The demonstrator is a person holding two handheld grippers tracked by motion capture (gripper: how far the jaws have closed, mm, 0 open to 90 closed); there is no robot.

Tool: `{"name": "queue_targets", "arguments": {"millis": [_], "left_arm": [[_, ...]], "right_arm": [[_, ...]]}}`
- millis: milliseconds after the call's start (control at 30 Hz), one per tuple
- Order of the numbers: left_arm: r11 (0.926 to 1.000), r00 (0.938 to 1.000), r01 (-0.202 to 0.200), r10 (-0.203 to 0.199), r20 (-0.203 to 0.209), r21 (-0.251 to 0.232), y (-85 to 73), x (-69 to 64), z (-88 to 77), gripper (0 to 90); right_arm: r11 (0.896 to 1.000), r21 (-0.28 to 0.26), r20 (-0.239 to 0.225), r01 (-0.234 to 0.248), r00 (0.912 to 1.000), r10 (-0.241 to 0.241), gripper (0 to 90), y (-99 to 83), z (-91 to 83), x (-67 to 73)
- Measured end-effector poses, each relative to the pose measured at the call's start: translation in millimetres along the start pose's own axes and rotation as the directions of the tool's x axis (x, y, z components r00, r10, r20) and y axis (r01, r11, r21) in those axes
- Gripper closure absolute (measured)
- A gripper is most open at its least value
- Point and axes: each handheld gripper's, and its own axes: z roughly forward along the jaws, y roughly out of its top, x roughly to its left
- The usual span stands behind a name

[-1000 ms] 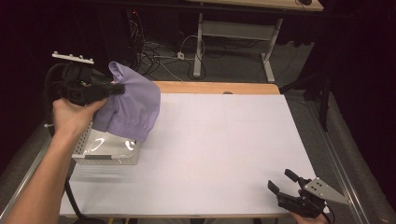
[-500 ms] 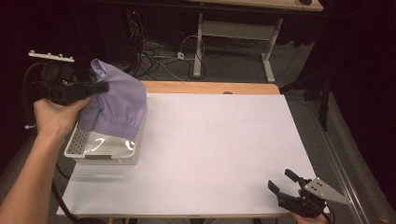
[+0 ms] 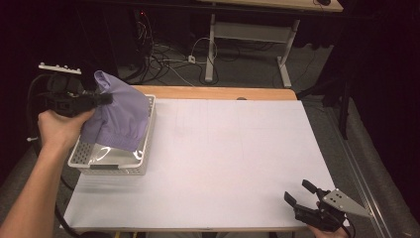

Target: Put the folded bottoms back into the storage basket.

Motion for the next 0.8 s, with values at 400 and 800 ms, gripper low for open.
{"name": "queue_targets", "arguments": {"millis": [400, 800], "left_arm": [[0.9998, 0.9998, 0.02, -0.02, 0.006, 0.005, -9.2, 7.1, 15.8, 82.9], [0.9994, 0.9995, 0.032, -0.032, -0.005, -0.013, -10.9, 11.7, 13.5, 82.9]], "right_arm": [[1.0, 0.001, 0.0, 0.001, 1.0, -0.001, 21.8, -0.1, 0.2, -0.2], [1.0, 0.002, -0.002, -0.001, 1.0, 0.001, 21.8, -0.1, 0.3, -0.2]]}}
